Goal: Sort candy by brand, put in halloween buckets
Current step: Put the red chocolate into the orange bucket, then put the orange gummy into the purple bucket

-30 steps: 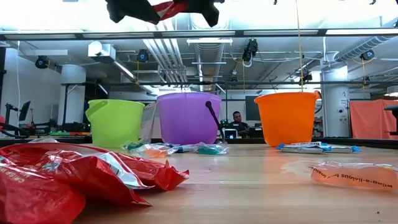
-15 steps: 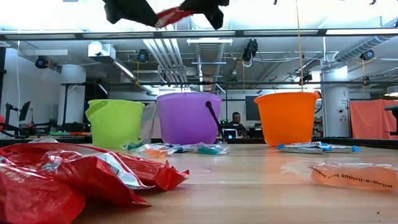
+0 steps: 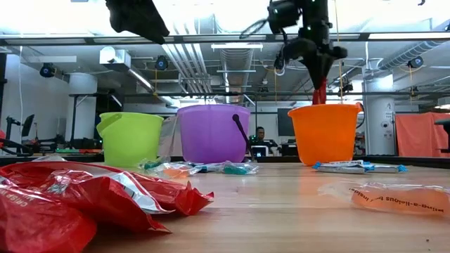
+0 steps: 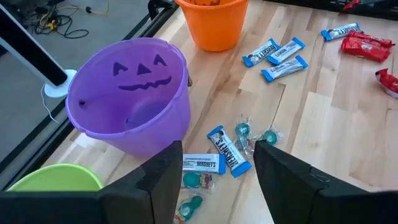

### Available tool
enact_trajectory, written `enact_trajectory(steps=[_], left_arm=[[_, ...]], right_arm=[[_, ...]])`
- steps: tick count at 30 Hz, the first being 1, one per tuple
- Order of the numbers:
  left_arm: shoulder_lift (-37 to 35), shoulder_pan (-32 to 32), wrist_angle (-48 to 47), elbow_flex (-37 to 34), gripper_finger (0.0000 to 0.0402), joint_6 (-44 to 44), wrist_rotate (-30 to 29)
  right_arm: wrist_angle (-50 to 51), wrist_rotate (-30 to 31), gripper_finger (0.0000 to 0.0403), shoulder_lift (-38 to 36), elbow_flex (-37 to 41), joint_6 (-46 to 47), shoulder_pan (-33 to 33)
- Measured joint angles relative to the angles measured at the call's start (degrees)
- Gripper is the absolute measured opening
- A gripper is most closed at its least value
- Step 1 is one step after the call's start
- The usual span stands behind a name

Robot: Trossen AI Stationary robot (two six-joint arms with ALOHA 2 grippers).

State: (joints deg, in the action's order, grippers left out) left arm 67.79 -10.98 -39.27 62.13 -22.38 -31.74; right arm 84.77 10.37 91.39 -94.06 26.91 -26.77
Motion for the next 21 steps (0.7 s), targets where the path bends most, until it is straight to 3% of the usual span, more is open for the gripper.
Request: enact_trajectory(steps=[13, 21], left_arm=[[0.12, 0.00, -2.67, 0.00, 0.0182, -4.76, 0.00], [4.17, -0.22, -3.21, -3.64, 0.0171, -5.28, 9.24]], right_arm=[[-2.88, 0.15, 0.0138, 0.28, 0.69, 0.39, -2.64], [-4.90, 0.17, 0.0172, -0.22, 0.70, 0.52, -0.64]])
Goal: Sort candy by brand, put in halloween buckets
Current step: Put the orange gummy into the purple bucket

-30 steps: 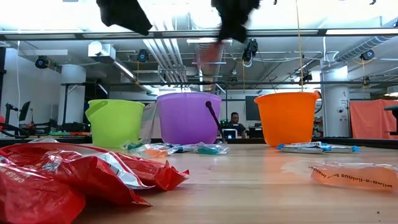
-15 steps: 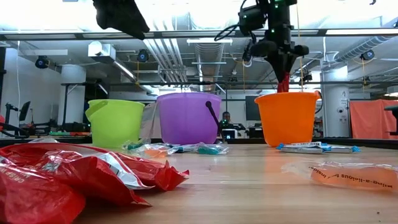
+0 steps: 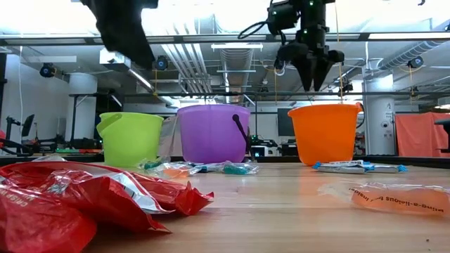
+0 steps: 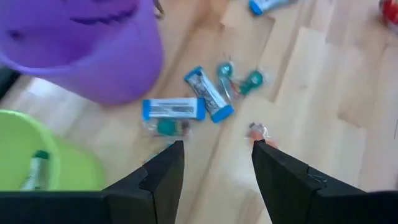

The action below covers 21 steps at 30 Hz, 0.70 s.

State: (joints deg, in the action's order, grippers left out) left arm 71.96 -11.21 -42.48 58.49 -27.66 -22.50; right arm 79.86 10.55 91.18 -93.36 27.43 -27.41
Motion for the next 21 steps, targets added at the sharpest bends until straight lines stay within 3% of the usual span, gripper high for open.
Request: enact_trajectory(steps=[12, 21], left_arm=[[13.43, -1.40, 38.68, -15.48, 0.0158, -3.17, 4.90], [25.80, -2.33, 37.65, -14.34, 0.0158, -9.47, 5.08]], right_arm=[[-4.07, 0.01, 0.0176, 0.00, 0.04, 0.55, 4.80], [-4.14, 0.03, 0.0180, 0.00, 0.54, -0.49, 5.56]])
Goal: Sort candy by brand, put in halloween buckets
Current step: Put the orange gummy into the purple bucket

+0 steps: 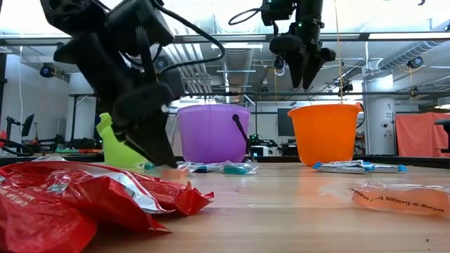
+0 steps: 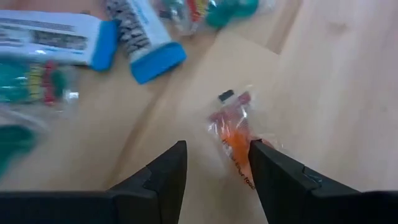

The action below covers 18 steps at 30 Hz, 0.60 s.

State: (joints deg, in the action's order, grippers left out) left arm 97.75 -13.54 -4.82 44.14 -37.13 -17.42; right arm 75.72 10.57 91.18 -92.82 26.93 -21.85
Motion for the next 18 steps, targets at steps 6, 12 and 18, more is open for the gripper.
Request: enact_trajectory(steps=[6, 12, 18], left_arm=[[2.99, -1.59, 0.53, 1.41, 0.0157, 0.01, -1.01], [3.27, -2.30, 0.52, 2.11, 0.0093, 0.07, -0.36], [-3.25, -2.43, -2.37, 1.90, 0.0012, 0.62, 4.71]], right_arm=[[-0.24, 0.10, 0.0180, 0.00, 0.74, -1.22, -0.02], [-0.24, 0.13, 0.0180, 0.00, 1.18, -2.86, -0.02], [-0.22, 1.26, 0.0180, -0.02, 1.18, -6.03, -0.20]])
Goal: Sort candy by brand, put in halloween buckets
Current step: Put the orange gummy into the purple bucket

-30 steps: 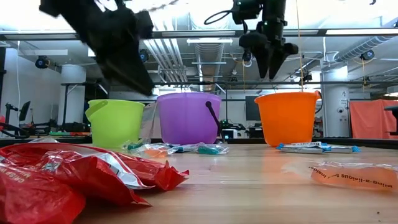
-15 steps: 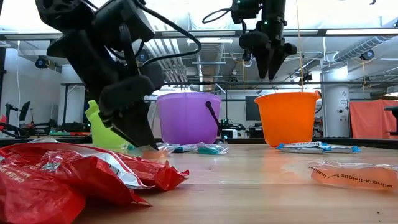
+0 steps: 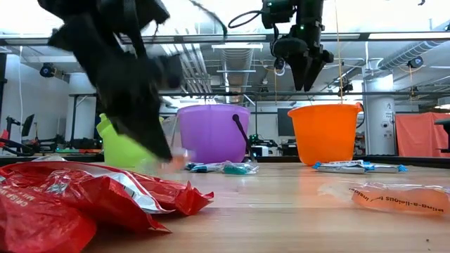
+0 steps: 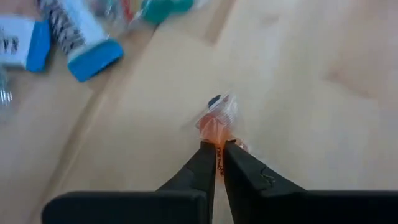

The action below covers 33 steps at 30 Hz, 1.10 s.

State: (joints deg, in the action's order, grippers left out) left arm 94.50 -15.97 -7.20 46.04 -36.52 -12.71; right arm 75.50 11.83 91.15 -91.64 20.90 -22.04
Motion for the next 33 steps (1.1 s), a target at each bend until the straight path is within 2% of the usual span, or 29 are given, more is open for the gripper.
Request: enact_trajectory(steps=[6, 10, 14, 17, 19, 21, 26, 29, 33], left_arm=[[-15.29, 1.15, -4.11, 0.11, 0.0001, -0.27, 0.71], [-24.93, 4.63, -9.59, 4.52, 0.0000, -0.15, -0.65], [-28.20, 10.50, -18.80, 13.99, 0.0000, 5.04, -9.66], [-27.38, 17.51, -24.28, 21.14, 0.0000, 13.29, -11.24], [-26.21, 23.60, -27.63, 24.72, 0.0000, 19.16, -7.34], [-25.00, 30.32, -30.84, 26.62, 0.0000, 25.07, -0.62], [-22.58, 43.91, -31.53, 26.52, 0.0000, 39.46, 15.93], [-19.74, 50.25, -27.90, 25.57, 0.0000, 45.17, 24.07], [-14.21, 55.46, -18.03, 24.75, 0.0000, 46.67, 33.42]], right_arm=[[-1.82, 1.75, 0.0180, 0.00, 0.00, -5.44, -1.91], [-4.20, 1.67, 0.0180, 0.00, 0.00, -9.59, -4.46], [-7.07, 1.24, 0.0180, -0.02, -0.02, -13.10, -7.41], [-9.86, -1.63, 0.0180, -0.04, -0.02, -14.90, -9.68], [-12.15, -5.47, 0.0180, -0.04, -0.02, -15.88, -11.27], [-14.66, -9.69, 0.0180, -0.04, -0.02, -16.60, -12.71], [-19.97, -16.17, 0.0180, -0.70, -0.04, -19.35, -15.92], [-24.51, -16.83, 0.0180, -1.50, -0.11, -21.04, -17.73], [-32.50, -17.23, 0.0180, -2.22, -0.13, -21.58, -19.88]])
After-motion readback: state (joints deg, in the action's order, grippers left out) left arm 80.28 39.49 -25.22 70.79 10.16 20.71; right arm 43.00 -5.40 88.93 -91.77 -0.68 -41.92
